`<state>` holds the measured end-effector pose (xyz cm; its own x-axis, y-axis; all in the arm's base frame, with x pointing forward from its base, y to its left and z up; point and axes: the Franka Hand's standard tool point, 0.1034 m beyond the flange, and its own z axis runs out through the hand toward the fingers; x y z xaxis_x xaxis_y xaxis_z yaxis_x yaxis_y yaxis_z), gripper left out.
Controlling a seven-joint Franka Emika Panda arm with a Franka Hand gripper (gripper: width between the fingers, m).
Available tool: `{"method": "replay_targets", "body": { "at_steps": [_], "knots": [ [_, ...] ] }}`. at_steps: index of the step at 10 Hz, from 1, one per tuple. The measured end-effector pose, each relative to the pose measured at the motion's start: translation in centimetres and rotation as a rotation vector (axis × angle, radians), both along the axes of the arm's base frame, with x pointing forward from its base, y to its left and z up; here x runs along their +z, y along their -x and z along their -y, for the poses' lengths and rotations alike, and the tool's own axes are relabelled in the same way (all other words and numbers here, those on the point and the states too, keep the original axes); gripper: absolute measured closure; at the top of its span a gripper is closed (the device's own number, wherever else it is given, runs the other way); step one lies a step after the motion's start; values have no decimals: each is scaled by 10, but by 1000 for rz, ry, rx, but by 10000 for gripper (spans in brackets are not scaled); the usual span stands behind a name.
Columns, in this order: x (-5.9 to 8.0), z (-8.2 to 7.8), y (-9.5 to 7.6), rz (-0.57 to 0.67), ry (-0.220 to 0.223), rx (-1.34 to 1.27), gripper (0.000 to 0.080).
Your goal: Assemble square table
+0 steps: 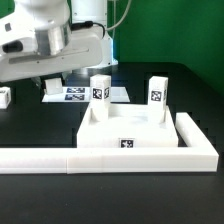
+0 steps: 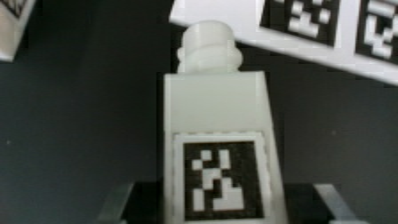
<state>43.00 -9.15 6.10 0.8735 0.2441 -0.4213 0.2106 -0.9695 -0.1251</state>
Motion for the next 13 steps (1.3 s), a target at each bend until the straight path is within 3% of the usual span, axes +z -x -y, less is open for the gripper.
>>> {"method": "replay_targets", "body": {
  "at_steps": [2, 5, 8, 9, 10, 13],
  "knots": [
    [13, -1, -21, 102, -8, -13, 509],
    [33, 10, -50, 268, -17, -8, 509],
    [28, 24, -47, 474, 0, -8, 509],
    [27, 25, -46, 492, 7, -9, 509],
    [28, 16, -48, 463, -7, -39, 509],
    [53, -12, -89, 505, -34, -10, 509]
  ]
}}
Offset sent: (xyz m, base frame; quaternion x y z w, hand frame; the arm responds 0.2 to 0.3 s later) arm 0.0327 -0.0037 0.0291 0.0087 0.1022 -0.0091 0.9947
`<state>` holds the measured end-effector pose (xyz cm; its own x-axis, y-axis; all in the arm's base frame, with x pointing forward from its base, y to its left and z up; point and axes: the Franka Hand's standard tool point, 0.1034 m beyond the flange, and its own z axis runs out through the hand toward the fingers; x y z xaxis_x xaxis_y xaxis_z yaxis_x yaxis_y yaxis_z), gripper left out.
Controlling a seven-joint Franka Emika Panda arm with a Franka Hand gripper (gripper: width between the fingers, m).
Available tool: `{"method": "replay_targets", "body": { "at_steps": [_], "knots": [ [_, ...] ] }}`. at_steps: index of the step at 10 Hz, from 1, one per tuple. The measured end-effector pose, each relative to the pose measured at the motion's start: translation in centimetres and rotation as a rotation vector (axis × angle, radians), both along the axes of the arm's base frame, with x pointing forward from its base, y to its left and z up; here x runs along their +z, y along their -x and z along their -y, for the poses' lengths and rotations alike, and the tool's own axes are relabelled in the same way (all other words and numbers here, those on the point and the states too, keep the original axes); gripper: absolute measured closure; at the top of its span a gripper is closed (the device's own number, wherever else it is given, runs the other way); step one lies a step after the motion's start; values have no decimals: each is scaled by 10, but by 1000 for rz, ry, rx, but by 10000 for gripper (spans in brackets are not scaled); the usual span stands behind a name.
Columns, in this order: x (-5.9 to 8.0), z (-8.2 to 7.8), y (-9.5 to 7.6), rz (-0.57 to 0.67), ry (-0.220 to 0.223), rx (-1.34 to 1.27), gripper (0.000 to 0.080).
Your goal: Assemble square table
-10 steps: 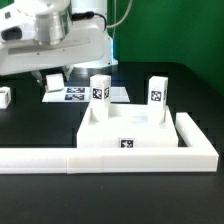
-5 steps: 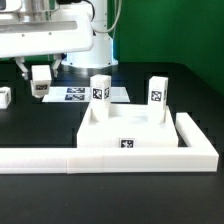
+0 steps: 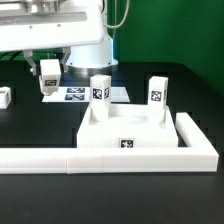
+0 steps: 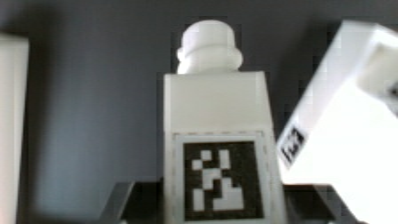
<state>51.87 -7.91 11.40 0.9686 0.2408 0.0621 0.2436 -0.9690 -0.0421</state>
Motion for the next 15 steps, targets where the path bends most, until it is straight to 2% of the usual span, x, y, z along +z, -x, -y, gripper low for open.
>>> {"method": "replay_targets", "body": {
  "at_steps": [1, 2, 6, 8, 11, 12, 14, 15],
  "knots": [
    [8, -15, -14, 26, -3, 16, 509],
    [11, -28, -21, 41, -5, 38, 509],
    [9, -26, -19, 36, -5, 40, 509],
    [8, -32, -19, 34, -10, 43, 509],
    [18, -67, -49, 62, -30, 58, 509],
    [18, -80, -56, 69, -37, 46, 509],
    [8, -102, -65, 120, -33, 79, 509],
    [8, -99, -64, 114, -34, 75, 509]
  ]
}}
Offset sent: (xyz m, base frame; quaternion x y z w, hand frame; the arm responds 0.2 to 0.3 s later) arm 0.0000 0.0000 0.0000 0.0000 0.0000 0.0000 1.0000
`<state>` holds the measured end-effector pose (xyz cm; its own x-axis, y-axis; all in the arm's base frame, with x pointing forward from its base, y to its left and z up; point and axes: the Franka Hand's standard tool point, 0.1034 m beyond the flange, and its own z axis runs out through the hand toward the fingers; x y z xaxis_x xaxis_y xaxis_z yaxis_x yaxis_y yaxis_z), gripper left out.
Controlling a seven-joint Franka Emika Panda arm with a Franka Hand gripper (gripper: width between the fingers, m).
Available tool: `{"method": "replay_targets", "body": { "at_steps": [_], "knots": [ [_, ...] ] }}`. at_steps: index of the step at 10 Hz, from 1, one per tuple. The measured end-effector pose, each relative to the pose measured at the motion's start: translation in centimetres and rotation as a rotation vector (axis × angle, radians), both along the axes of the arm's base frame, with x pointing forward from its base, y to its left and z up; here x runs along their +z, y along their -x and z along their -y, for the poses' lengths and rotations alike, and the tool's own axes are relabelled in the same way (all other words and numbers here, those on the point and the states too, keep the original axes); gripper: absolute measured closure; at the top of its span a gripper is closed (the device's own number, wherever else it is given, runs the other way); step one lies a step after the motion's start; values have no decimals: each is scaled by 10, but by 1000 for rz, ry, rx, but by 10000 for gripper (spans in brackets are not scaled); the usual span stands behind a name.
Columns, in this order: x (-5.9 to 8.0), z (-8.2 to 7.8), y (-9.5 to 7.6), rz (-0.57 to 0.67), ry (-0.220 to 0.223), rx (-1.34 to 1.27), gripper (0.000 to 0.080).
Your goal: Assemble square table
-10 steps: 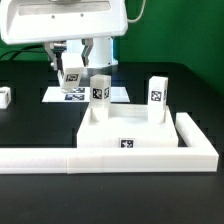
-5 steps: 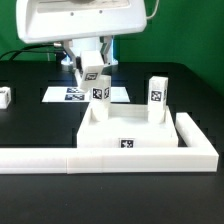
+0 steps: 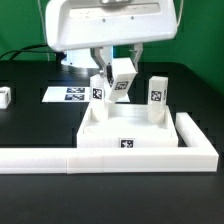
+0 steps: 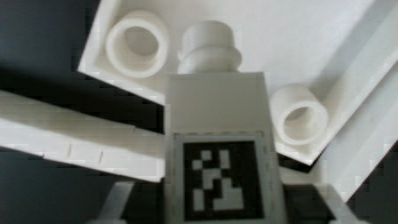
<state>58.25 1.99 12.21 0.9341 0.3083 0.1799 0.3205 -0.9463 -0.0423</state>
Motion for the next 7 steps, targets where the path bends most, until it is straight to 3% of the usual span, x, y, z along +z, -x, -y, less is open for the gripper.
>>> {"method": "replay_targets", "body": {
  "at_steps": [4, 6, 7],
  "knots": [
    [-1, 6, -1, 32, 12, -6, 509],
    [-5, 9, -5, 126, -21, -91, 509],
    [-8, 2, -6, 144, -54, -139, 509]
  ]
}}
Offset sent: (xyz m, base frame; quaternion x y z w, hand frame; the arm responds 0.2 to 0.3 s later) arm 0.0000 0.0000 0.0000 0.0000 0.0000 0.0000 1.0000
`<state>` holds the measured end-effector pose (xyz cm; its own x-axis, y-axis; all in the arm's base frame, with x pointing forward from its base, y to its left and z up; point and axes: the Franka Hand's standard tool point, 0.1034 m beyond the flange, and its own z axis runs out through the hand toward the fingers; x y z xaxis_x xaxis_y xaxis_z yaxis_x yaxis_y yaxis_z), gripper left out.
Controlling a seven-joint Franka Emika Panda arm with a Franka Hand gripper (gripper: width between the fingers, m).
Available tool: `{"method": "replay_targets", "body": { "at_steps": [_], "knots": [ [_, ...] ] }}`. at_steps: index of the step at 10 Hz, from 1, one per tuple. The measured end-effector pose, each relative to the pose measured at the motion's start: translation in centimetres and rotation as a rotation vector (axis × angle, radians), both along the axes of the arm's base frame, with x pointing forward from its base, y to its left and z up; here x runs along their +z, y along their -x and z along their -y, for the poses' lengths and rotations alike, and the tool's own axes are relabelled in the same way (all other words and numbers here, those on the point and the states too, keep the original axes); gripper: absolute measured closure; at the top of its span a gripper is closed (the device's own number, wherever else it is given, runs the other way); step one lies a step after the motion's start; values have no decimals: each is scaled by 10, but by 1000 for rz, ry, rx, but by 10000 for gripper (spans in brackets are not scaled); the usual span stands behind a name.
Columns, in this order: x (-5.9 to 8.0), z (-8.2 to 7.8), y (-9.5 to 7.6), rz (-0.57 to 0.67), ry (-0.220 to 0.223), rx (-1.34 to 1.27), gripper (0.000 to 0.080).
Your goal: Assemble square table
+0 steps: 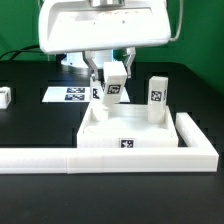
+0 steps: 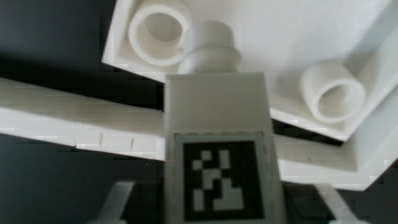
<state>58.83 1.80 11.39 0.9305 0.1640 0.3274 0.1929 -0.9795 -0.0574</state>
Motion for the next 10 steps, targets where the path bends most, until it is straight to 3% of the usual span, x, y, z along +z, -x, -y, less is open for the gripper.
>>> {"method": "replay_targets", "body": {
  "at_steps": [1, 5, 9, 10],
  "knots": [
    [-1, -14, -1, -35, -49, -50, 509],
    [-6, -52, -7, -26, -96, -132, 509],
    [-6, -43, -8, 5, -85, -152, 509],
    [0, -36, -14, 107, -57, -177, 509]
  ]
}}
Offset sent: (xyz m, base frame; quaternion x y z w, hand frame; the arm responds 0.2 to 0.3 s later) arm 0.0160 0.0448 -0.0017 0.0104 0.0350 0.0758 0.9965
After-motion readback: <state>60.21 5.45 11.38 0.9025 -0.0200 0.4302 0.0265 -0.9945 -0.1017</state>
